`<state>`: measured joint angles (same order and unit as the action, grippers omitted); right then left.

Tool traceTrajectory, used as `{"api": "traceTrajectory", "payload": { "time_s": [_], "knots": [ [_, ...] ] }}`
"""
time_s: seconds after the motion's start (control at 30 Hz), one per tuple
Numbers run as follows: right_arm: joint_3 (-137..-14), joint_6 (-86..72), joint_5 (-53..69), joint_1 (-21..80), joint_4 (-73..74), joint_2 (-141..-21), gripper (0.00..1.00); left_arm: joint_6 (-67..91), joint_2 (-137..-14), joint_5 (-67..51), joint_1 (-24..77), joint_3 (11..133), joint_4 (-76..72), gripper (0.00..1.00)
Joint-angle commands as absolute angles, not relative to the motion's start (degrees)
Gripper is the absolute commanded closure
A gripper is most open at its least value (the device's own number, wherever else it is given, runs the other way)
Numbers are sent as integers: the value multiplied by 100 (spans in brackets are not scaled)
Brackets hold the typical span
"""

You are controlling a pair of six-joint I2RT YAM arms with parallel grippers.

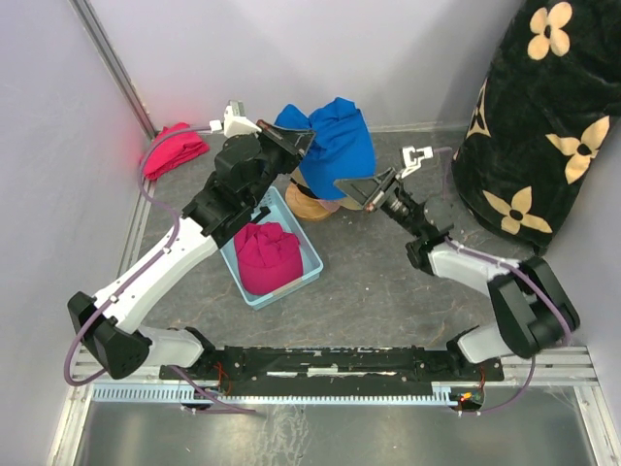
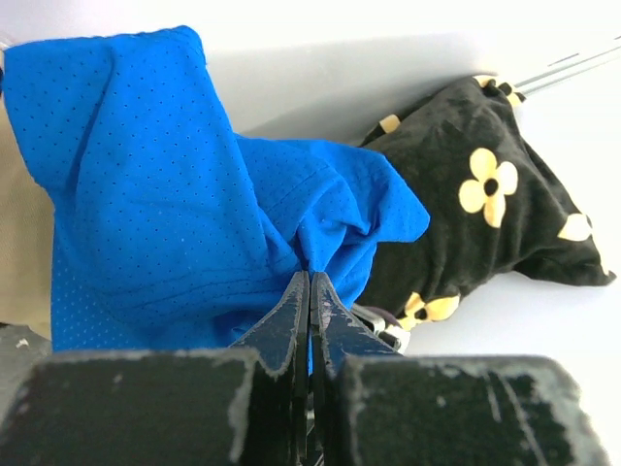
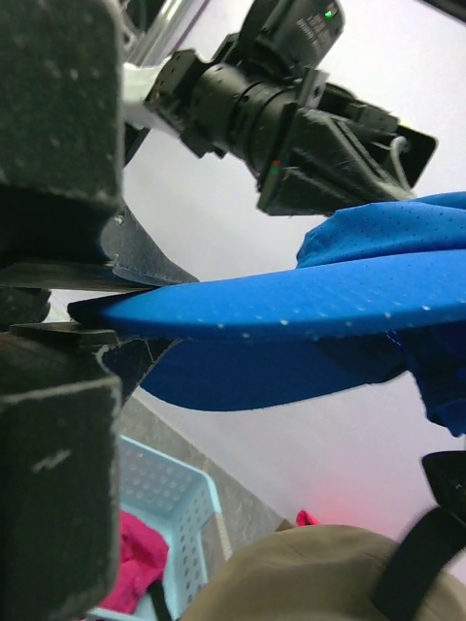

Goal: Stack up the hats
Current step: Stack the hat on the hat.

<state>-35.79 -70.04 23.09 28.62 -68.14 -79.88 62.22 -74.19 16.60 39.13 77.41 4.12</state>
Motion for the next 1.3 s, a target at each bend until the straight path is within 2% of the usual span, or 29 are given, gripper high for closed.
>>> {"api": "traceTrajectory", "payload": {
  "time_s": [0.0,0.17,0.63,1.0,1.27],
  "knots": [
    [-4437,-8971,3128,2215,-8243,-8865,83,5543,-7501,2249,3876,8197,204,97],
    [-4920,-9448,3617,1894,-8263,-9305,84,5253,-7632,2452,3867,8296,149,97],
    [-5458,-10722,4524,1125,-8267,-9498,88,4312,-7706,2947,3806,8209,137,97],
    [-5737,-10929,4583,886,-8262,-10015,90,4027,-7932,2967,3720,8239,47,97],
    [-6660,-11037,4526,887,-8271,-10547,90,3604,-8004,3169,3665,8420,-264,97]
  ]
}}
